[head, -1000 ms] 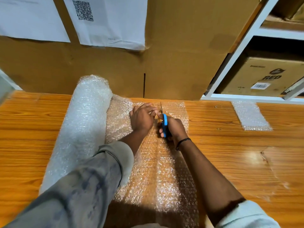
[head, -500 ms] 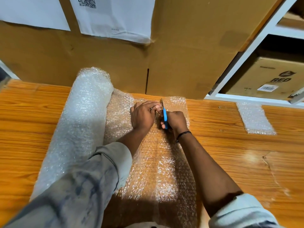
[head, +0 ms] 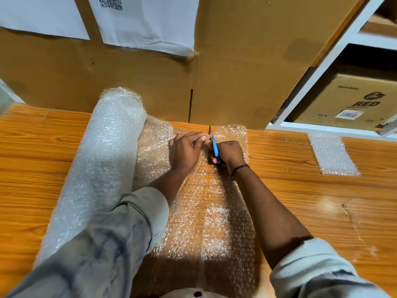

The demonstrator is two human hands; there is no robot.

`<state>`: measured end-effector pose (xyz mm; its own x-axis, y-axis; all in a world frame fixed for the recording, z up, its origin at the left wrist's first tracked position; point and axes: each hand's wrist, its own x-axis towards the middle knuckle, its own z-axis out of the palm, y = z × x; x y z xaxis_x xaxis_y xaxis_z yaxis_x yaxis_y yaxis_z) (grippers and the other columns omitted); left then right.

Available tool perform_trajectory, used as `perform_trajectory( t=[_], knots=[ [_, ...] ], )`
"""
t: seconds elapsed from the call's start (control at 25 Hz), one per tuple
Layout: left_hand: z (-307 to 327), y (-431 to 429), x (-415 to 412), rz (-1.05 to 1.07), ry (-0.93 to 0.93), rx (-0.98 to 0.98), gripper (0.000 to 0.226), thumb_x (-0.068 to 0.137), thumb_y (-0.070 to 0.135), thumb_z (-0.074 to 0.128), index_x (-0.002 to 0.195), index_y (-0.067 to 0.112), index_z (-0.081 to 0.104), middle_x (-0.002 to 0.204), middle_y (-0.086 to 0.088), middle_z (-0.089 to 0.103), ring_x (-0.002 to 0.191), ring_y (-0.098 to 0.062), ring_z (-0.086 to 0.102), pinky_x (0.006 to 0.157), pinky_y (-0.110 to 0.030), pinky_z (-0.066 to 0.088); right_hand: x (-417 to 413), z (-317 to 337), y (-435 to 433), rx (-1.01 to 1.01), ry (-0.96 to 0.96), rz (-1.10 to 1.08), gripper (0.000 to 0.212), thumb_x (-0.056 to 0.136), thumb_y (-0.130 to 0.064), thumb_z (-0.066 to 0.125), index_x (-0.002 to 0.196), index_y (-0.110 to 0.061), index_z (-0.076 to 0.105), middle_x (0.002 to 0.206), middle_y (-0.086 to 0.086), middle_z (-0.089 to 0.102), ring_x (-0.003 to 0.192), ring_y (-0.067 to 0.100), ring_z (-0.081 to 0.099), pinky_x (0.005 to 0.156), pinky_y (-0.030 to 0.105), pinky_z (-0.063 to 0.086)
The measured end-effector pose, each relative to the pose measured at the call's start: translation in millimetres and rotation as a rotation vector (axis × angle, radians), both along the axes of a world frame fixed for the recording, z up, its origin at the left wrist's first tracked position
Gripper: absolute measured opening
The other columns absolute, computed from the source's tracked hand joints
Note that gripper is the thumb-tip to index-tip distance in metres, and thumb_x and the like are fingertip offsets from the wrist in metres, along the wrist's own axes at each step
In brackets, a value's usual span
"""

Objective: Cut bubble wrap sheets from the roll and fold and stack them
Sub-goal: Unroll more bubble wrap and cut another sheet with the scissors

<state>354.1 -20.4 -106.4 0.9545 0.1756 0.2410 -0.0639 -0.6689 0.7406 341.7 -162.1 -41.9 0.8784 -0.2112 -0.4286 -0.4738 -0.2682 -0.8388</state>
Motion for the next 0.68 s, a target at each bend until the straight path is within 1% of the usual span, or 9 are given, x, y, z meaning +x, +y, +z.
perform_trajectory(
  t=[0.12,0.16,0.24,0.28,0.36,0.44,0.52,0.56,0.68],
  knots=[
    [4.2,0.0,-2.3,-0.008,-0.004,-0.006,0.020,0.100,0.043,0.061,0.114,0.044,0.075,0.109,0.014,0.076,0.106,-0.017,0.057,0.092,-0.034,0.029,-2.1,0.3,-5.7,-0.046,-0.016,0.062,0.028,0.093,-0.019,0.069,0.068,-0.007,0.065,0.063,0.019,0.066,0.040,0.018,0.050,0.040,0.020,0.033],
    [5.8,-0.5,-2.5,-0.007,0.001,0.013,0.020,0.101,0.042,0.061,0.115,0.044,0.074,0.109,0.014,0.076,0.106,-0.017,0.058,0.090,-0.033,0.027,-4.4,0.3,-7.5,-0.060,-0.023,0.079,0.028,0.094,-0.019,0.069,0.069,-0.008,0.065,0.066,0.021,0.068,0.041,0.018,0.054,0.042,0.021,0.037],
    [8.5,-0.7,-2.2,-0.023,0.035,0.030,0.022,0.102,0.039,0.059,0.118,0.043,0.073,0.110,0.013,0.075,0.107,-0.017,0.059,0.090,-0.033,0.027,-14.1,1.0,-12.7,-0.080,-0.042,0.092,0.021,0.094,-0.016,0.069,0.075,-0.008,0.067,0.072,0.022,0.072,0.049,0.022,0.065,0.054,0.032,0.050],
    [10.7,-0.1,-2.6,-0.047,0.053,0.019,0.023,0.103,0.036,0.058,0.121,0.043,0.071,0.113,0.012,0.074,0.110,-0.018,0.059,0.093,-0.034,0.028,-22.1,2.3,-17.0,-0.082,-0.058,0.091,0.015,0.094,-0.013,0.067,0.080,-0.008,0.067,0.073,0.019,0.072,0.053,0.025,0.068,0.059,0.037,0.054],
    [13.7,1.8,-8.8,-0.105,0.061,0.003,0.029,0.101,0.031,0.060,0.126,0.041,0.068,0.126,0.012,0.070,0.119,-0.020,0.060,0.103,-0.041,0.031,-40.8,3.9,-29.5,-0.106,-0.102,0.089,0.004,0.094,-0.012,0.067,0.092,-0.009,0.064,0.078,0.013,0.073,0.057,0.025,0.071,0.061,0.037,0.058],
    [16.3,0.6,-29.9,-0.135,0.042,0.089,0.036,0.098,0.030,0.063,0.133,0.039,0.064,0.142,0.012,0.061,0.130,-0.020,0.054,0.112,-0.048,0.029,-63.0,4.2,-44.5,-0.177,-0.156,0.072,0.017,0.090,-0.022,0.074,0.095,-0.014,0.060,0.085,0.010,0.076,0.068,0.027,0.075,0.063,0.040,0.061],
    [17.2,-6.9,-63.2,-0.192,0.004,0.185,0.038,0.097,0.034,0.063,0.135,0.037,0.062,0.150,0.011,0.053,0.136,-0.020,0.048,0.115,-0.049,0.026,-85.8,1.2,-64.2,-0.330,-0.214,0.038,0.024,0.088,-0.026,0.077,0.097,-0.012,0.059,0.091,0.012,0.074,0.078,0.032,0.072,0.066,0.045,0.058],
    [16.9,-12.3,-81.2,-0.249,-0.017,0.224,0.038,0.098,0.036,0.062,0.136,0.037,0.061,0.152,0.011,0.051,0.137,-0.020,0.046,0.117,-0.049,0.025,-96.7,-1.1,-74.9,-0.430,-0.246,0.030,0.024,0.089,-0.024,0.075,0.097,-0.008,0.059,0.090,0.015,0.073,0.080,0.035,0.070,0.064,0.045,0.054],
    [15.0,-29.6,-124.8,-0.390,-0.014,0.335,0.040,0.098,0.048,0.059,0.137,0.040,0.060,0.156,0.011,0.046,0.143,-0.020,0.039,0.120,-0.048,0.018,-125.0,-8.3,-104.2,-0.618,-0.287,0.048,0.024,0.090,-0.026,0.073,0.093,-0.005,0.061,0.087,0.020,0.072,0.081,0.041,0.066,0.058,0.038,0.040]
  ],
)
